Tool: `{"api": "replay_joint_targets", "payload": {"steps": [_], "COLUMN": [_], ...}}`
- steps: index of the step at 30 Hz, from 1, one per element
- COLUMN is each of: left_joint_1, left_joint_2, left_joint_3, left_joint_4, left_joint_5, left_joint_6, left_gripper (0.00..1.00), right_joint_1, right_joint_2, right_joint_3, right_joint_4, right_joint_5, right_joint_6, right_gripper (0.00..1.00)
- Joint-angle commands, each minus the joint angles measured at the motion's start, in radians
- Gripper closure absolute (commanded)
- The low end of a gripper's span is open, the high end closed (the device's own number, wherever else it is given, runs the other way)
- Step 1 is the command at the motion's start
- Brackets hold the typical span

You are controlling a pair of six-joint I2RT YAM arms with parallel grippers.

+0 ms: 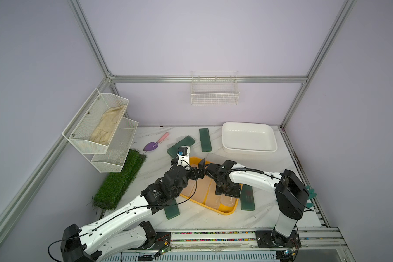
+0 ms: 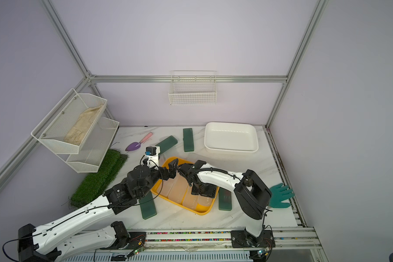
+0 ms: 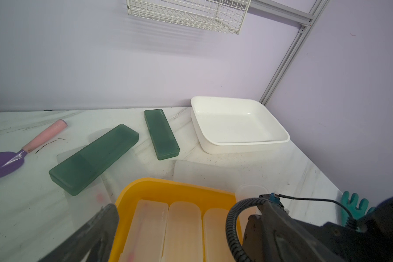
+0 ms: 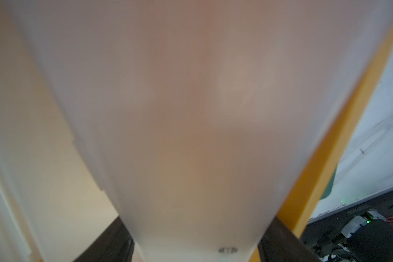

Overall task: Place the pencil cases by color into the storage box
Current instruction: Place the pencil case at the storage box.

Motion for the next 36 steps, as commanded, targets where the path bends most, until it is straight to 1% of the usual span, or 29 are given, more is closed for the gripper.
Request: {"api": "replay_joint_targets", "payload": {"steps": [1,11,18,20,23,25,26,27,32,34,36], "left_joint_1": [-0.003,-0.003,-0.003,-0.002,-0.003,-0.004,-0.004,-0.004,-0.003,-0.003,-0.003], "left_joint_2": [-0.006,-0.012,-0.013,-0.014,-0.019,-0.021,-0.019,-0.015,0.012,0.030,0.047], "left_joint_3": [-0.020,-0.019,-0.014,-0.010,-0.007,-0.005,-0.002,0.001,0.025,0.034,0.044], "left_joint_4": [0.035,0.033,0.033,0.026,0.021,0.023,0.022,0.021,0.021,0.019,0.014], "left_joint_5": [0.007,0.004,0.007,0.004,-0.002,-0.002,-0.004,-0.004,0.002,0.004,0.004], "left_joint_6": [0.011,0.008,0.008,0.008,0.007,0.008,0.008,0.007,0.006,0.008,0.007], "left_gripper": [0.00,0.00,0.00,0.00,0.00,0.00,0.00,0.00,0.00,0.00,0.00], "right_joint_1": [-0.004,-0.004,-0.004,-0.003,-0.004,-0.004,-0.003,-0.003,-0.004,-0.003,-0.006], "right_joint_2": [0.007,-0.021,-0.030,-0.037,-0.049,-0.062,-0.067,-0.073,-0.101,-0.097,-0.087], "right_joint_3": [-0.026,-0.103,-0.099,-0.095,-0.080,-0.068,-0.057,-0.043,0.068,0.121,0.156], "right_joint_4": [-0.012,0.062,0.066,0.067,0.049,0.030,0.014,-0.005,-0.115,-0.142,-0.131], "right_joint_5": [-0.050,-0.133,-0.161,-0.169,-0.159,-0.144,-0.130,-0.112,0.008,0.055,0.077], "right_joint_6": [0.000,0.038,0.043,0.043,0.044,0.044,0.044,0.044,0.061,0.045,0.005], "right_gripper": [0.45,0.47,0.45,0.40,0.26,0.20,0.14,0.11,0.09,0.09,0.11]}}
